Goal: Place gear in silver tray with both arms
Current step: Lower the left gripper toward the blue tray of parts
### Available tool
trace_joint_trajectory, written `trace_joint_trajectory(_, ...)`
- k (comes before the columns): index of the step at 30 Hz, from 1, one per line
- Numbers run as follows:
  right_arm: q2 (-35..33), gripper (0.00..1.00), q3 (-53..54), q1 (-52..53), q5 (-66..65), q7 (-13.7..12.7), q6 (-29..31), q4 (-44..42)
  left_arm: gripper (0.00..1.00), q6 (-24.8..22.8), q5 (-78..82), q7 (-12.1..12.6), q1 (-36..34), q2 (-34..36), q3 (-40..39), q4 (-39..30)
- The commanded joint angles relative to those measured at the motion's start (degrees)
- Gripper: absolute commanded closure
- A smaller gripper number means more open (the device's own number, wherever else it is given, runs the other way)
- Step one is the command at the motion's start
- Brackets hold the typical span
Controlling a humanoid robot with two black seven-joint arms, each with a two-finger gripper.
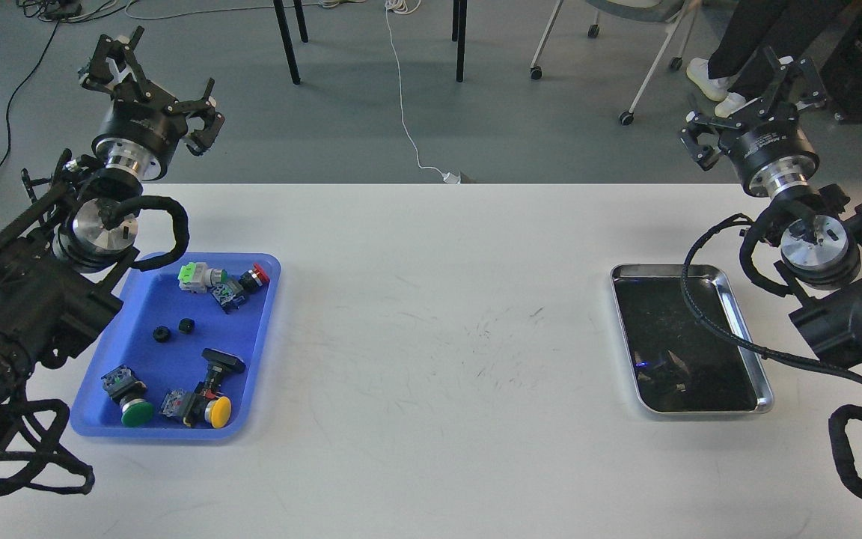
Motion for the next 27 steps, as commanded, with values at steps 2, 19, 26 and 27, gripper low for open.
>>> trace_joint_trajectory(2, 0.00, 0.01, 0.01, -0.02, 0.00, 0.00, -0.09, -0.04, 0.02, 0.00, 0.18, 0.06, 0.00, -0.08, 0.44, 0.00)
trace_joint_trajectory(19, 0.00, 0.01, 0.01, -0.02, 0.00, 0.61, -0.18, -0.04, 0.02, -2.55, 0.35, -0.29, 0.88, 6.85, 3.59, -10.70)
trace_joint_trajectory(26, 0.00, 0.01, 0.01, -0.02, 0.00, 0.61, -0.09, -0.04, 0.03, -2.63, 11.30, -0.82, 3.78, 19.23, 9.84, -24.93)
trace_joint_trajectory(27, 0.00, 0.01, 0.01, -0.02, 0.00, 0.61, -0.09, -0.04, 0.03, -2.63, 14.56, -0.82, 4.48, 20.82, 10.19, -27.13)
